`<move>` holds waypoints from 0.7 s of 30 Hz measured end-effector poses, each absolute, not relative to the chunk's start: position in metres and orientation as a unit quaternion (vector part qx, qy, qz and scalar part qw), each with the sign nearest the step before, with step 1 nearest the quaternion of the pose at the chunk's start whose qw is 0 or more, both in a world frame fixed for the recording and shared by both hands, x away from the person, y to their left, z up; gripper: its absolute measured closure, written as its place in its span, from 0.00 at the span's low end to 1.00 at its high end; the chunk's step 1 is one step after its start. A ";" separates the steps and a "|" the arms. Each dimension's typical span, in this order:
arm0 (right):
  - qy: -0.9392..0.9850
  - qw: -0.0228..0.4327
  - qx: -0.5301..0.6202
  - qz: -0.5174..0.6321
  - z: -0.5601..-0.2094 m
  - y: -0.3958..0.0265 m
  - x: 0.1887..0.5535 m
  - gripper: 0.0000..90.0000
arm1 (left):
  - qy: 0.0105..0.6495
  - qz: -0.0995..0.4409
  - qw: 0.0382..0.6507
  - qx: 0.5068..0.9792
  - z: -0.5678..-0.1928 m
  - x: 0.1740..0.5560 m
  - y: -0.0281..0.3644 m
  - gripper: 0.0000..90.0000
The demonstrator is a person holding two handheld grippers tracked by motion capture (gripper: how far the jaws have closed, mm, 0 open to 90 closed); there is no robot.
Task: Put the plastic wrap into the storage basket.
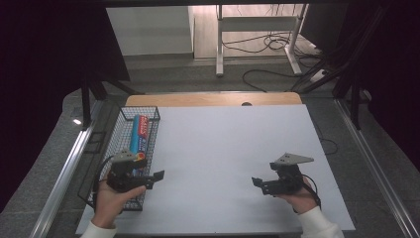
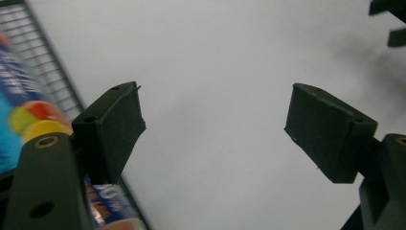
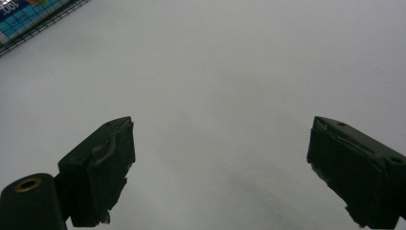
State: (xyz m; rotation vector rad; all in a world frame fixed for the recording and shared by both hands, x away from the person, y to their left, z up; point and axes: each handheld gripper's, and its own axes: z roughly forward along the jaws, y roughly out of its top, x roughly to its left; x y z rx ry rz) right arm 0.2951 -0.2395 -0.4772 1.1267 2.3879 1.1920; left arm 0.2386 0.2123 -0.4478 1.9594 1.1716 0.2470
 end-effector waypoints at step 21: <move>0.805 0.186 0.361 0.432 -0.485 -0.251 0.268 0.12 | 0.448 0.108 0.400 0.792 -0.476 0.226 0.198 0.23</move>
